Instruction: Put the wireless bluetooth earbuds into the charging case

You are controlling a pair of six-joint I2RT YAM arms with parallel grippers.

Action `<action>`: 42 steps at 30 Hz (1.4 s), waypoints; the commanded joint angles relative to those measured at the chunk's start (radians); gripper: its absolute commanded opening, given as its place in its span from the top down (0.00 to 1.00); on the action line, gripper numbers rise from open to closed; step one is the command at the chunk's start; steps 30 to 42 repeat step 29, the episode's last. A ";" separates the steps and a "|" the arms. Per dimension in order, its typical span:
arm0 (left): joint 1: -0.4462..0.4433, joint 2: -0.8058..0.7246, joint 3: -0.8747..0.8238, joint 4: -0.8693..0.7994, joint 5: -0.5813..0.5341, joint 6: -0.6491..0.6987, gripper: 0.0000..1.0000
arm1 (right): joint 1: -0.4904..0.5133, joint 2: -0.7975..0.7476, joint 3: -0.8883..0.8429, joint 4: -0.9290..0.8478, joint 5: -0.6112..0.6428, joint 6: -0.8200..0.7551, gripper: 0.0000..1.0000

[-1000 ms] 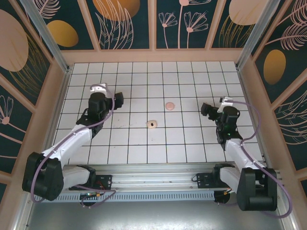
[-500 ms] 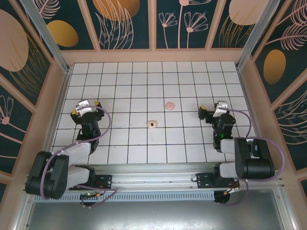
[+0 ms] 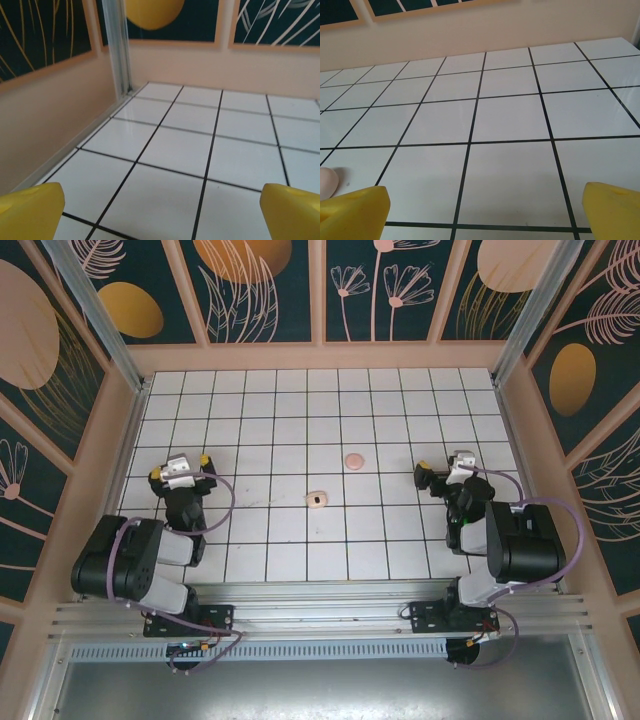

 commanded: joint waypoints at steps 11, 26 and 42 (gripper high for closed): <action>0.020 0.003 0.033 -0.004 0.087 -0.035 0.01 | 0.004 0.004 0.021 0.048 0.031 0.011 0.01; 0.019 0.001 0.034 -0.010 0.089 -0.036 0.01 | 0.001 0.004 0.010 0.068 -0.029 -0.009 0.01; 0.019 0.002 0.034 -0.009 0.089 -0.036 0.01 | 0.001 0.006 0.011 0.067 -0.028 -0.007 0.01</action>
